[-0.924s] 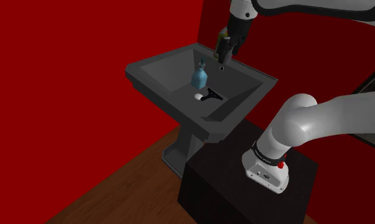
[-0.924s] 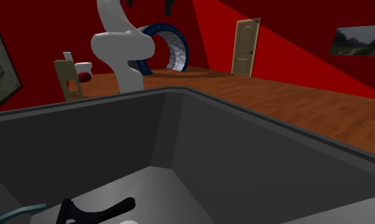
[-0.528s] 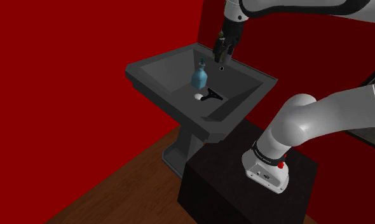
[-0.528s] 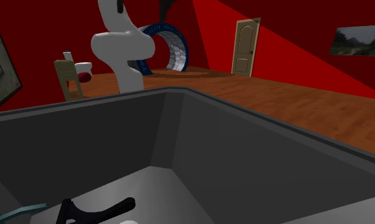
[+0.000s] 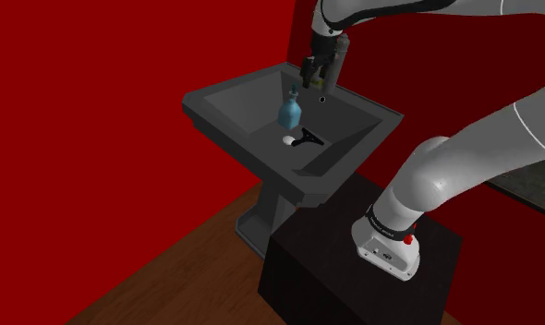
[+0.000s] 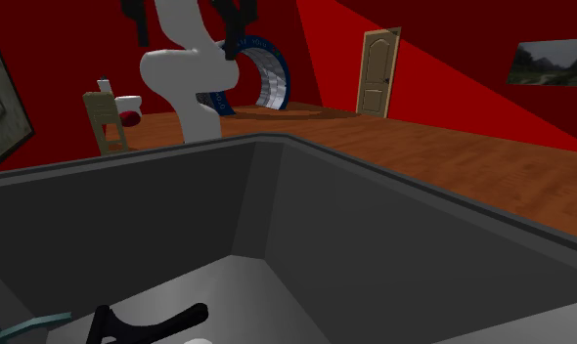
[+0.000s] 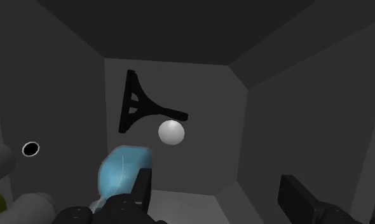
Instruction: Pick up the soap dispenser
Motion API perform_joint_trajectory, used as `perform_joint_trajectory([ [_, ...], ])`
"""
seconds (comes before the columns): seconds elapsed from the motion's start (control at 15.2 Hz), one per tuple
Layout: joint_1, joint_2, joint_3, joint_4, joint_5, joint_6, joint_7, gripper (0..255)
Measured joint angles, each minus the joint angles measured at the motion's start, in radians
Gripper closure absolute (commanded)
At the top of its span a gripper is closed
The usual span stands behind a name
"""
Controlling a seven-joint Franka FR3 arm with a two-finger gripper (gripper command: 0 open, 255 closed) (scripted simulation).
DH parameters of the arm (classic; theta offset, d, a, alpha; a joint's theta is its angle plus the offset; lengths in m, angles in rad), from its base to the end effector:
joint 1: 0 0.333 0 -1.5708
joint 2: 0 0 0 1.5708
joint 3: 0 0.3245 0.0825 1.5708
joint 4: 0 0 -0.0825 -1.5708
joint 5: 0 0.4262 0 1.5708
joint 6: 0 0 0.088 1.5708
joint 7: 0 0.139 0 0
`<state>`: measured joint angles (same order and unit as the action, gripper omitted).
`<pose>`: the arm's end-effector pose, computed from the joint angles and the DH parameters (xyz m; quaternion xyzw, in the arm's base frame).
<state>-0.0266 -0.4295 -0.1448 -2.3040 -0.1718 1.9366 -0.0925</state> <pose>0.4588 -0.0992 0.4786 0.9982 -0.0054 0.0232 0.0543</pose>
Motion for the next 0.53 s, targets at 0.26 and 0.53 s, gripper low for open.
perform_joint_trajectory([
  [0.26, -0.010, 0.156, -0.054, 0.094, 0.013, 0.055, -0.075, 0],
  [0.53, -0.020, 0.311, -0.095, 0.201, 0.045, 0.093, -0.149, 0],
])
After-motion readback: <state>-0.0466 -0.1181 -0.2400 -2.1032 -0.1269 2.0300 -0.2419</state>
